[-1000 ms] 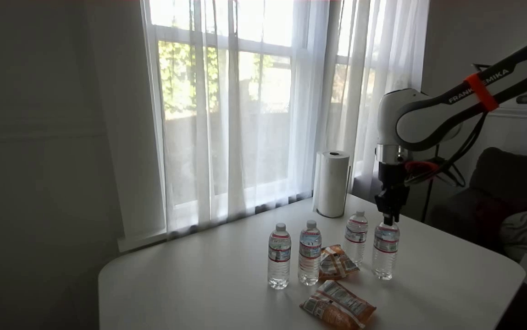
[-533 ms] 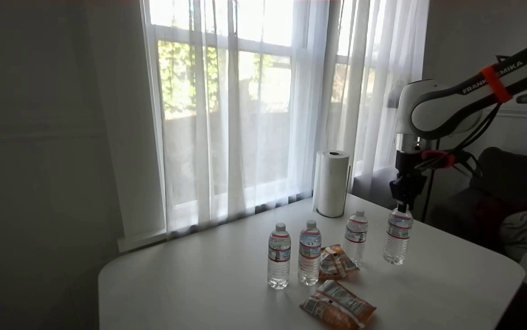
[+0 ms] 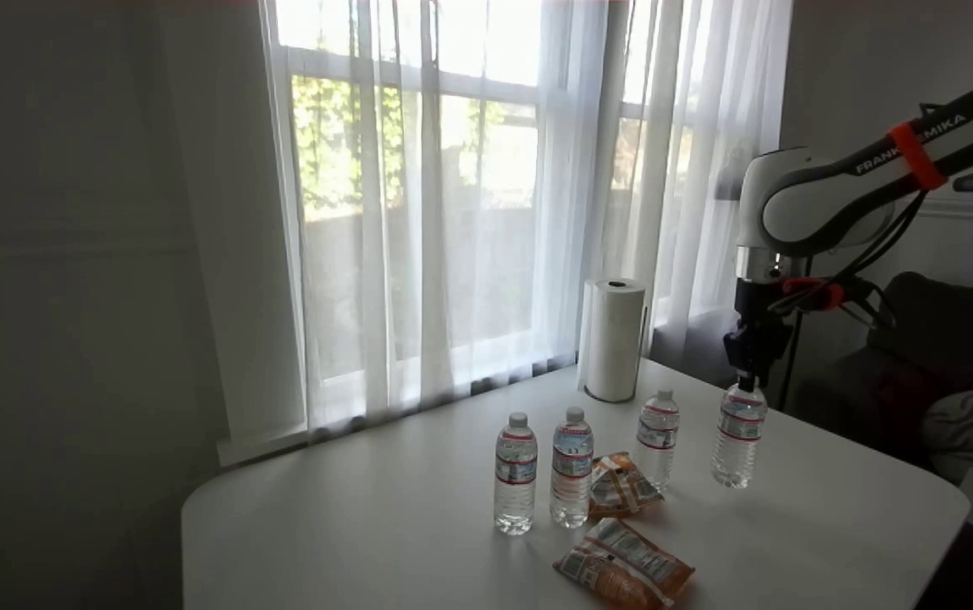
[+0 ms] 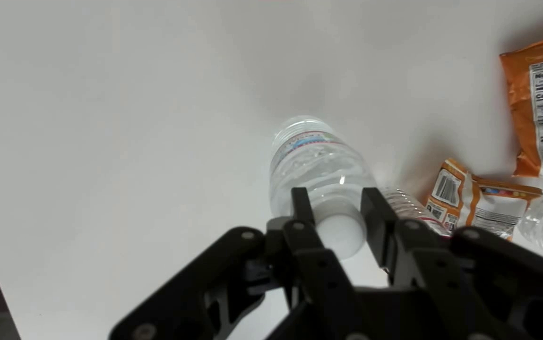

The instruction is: Move two water bottles and the two packets to the right

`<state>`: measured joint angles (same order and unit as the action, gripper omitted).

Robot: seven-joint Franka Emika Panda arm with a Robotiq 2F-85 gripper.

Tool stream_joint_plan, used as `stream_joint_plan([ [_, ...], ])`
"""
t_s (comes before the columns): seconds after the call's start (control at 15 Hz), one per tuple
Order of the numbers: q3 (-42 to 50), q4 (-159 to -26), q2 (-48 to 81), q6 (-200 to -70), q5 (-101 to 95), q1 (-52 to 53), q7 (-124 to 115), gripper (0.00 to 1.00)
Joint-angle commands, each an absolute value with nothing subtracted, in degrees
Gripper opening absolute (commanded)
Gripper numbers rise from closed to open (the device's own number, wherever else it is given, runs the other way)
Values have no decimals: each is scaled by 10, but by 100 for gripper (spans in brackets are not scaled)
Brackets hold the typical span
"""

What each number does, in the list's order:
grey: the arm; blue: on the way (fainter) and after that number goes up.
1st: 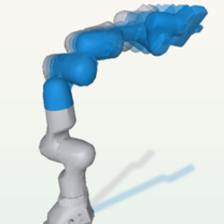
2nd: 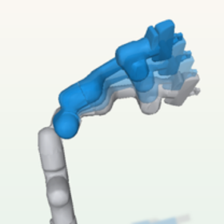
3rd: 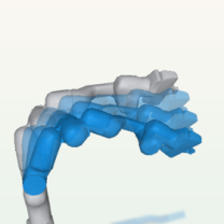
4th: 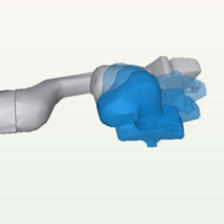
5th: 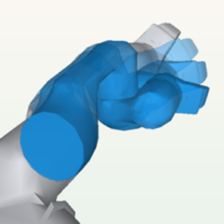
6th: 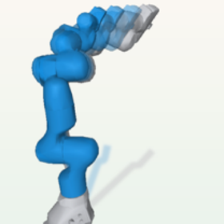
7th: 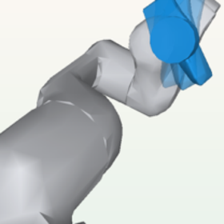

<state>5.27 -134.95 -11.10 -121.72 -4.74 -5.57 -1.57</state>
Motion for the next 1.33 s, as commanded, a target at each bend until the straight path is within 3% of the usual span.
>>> stream_joint_plan([
  [0.0, 52, -1349, -111, -1216, -47, -57, -15, 8],
  [1.27, 145, -1171, 32, -1264, -3, -143, -30, 8],
])
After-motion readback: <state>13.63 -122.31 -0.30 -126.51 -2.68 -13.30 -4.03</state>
